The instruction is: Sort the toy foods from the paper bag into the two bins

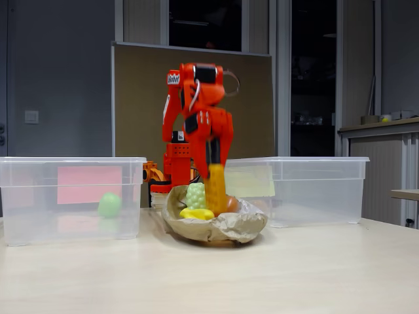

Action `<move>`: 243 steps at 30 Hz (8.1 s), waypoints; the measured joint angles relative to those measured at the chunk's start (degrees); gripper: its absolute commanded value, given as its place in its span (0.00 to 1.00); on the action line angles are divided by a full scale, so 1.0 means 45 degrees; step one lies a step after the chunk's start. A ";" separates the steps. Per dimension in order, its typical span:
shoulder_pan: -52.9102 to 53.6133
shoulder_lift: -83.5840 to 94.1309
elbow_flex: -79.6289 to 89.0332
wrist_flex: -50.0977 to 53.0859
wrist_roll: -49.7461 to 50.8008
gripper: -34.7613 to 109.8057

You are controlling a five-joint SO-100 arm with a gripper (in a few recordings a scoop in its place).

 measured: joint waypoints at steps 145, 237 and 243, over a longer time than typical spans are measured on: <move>-0.0820 -0.1172 -0.0781 0.0703 0.2715 0.51; 0.8652 0.0918 0.0332 0.2832 -0.1719 0.25; 0.9629 -0.1348 0.0957 0.0801 -0.2187 0.30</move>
